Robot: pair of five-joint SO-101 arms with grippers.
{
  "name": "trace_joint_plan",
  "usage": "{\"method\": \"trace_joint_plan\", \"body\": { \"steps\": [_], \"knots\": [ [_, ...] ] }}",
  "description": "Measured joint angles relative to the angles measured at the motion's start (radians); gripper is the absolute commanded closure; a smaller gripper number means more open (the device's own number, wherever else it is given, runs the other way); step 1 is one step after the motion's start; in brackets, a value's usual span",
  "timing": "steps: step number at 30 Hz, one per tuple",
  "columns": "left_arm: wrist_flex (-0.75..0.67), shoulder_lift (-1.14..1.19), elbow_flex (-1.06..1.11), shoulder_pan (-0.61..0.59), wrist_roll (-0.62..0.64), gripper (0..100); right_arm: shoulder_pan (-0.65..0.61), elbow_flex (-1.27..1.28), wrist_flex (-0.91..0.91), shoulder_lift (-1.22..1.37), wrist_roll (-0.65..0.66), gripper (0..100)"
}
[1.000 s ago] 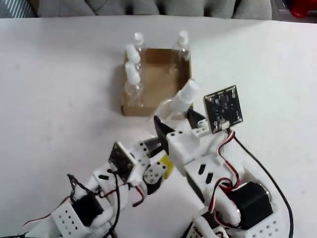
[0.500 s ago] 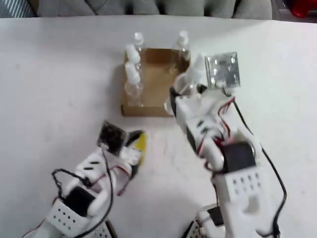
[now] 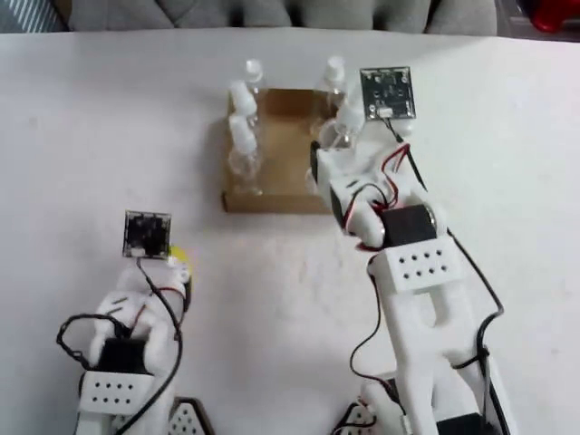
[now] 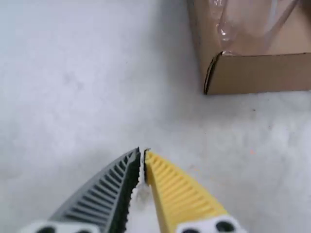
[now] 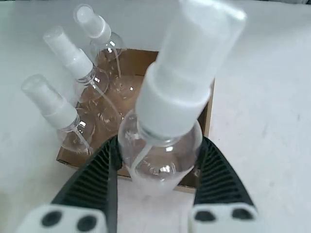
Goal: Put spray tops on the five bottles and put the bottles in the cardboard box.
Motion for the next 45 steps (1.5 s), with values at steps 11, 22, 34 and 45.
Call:
{"method": "trace_joint_plan", "body": {
  "steps": [11,22,34,45],
  "knots": [
    [-0.02,0.0,0.002,-0.006,-0.009,98,0.018,0.025,-0.083,0.048,0.126,98.1],
    [-0.02,0.0,0.002,-0.006,-0.009,98,0.018,0.051,-0.242,0.189,0.129,98.1],
    [-0.02,0.0,0.002,-0.006,-0.011,98,0.018,0.051,-0.339,0.33,0.129,98.1],
    [-0.02,0.0,0.002,-0.006,-0.011,98,0.046,0.051,-0.399,0.43,0.129,98.1]
  ]
}}
